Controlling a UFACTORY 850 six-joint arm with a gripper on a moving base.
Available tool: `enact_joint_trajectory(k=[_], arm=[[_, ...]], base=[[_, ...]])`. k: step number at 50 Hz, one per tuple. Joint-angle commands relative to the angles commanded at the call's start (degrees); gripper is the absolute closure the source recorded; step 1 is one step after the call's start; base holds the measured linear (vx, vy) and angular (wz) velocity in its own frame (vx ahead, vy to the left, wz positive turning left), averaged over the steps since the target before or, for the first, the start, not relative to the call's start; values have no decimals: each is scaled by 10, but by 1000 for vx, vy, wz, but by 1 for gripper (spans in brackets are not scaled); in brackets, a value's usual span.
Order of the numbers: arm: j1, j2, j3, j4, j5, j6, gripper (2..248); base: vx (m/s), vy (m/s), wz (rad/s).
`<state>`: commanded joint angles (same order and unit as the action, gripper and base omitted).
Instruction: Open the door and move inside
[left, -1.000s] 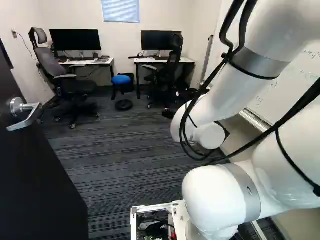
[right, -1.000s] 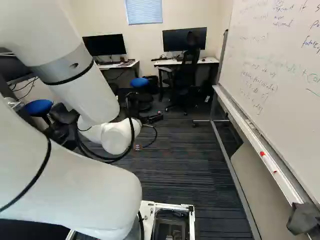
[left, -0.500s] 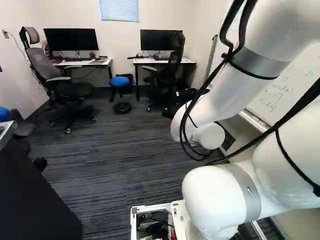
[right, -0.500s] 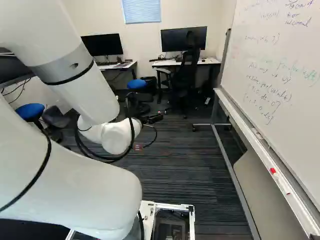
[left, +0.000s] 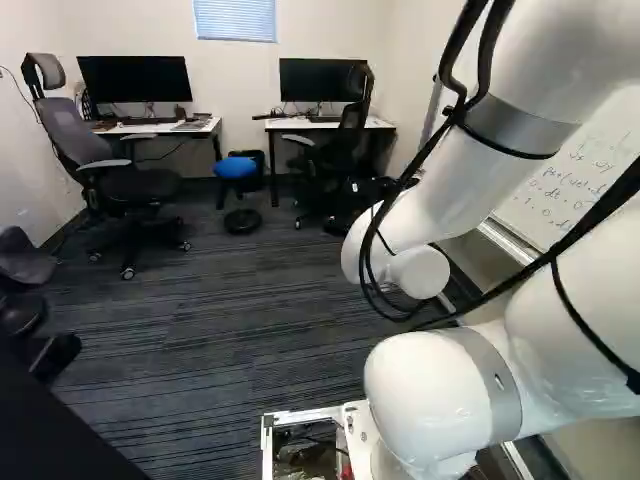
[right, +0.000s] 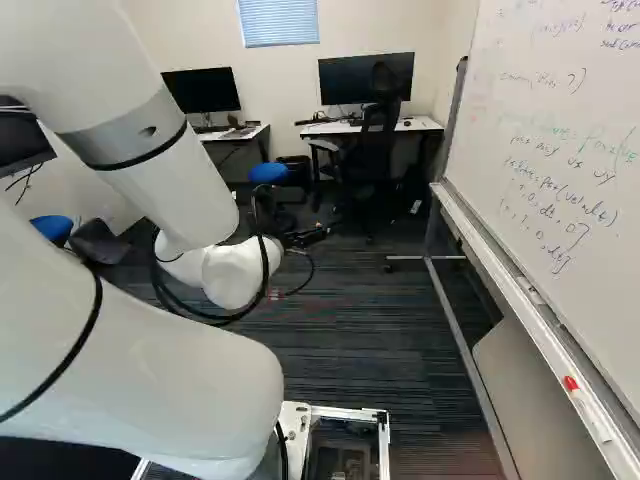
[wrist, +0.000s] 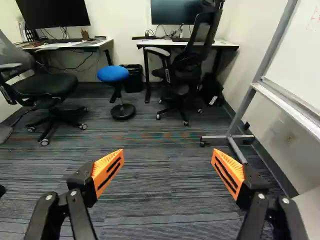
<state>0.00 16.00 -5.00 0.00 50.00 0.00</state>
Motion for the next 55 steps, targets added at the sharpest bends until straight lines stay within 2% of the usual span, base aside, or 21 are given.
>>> enact_joint_trajectory(k=[55], arm=[[0,0,0,0,0,0,3]], base=[[180,0,-7]])
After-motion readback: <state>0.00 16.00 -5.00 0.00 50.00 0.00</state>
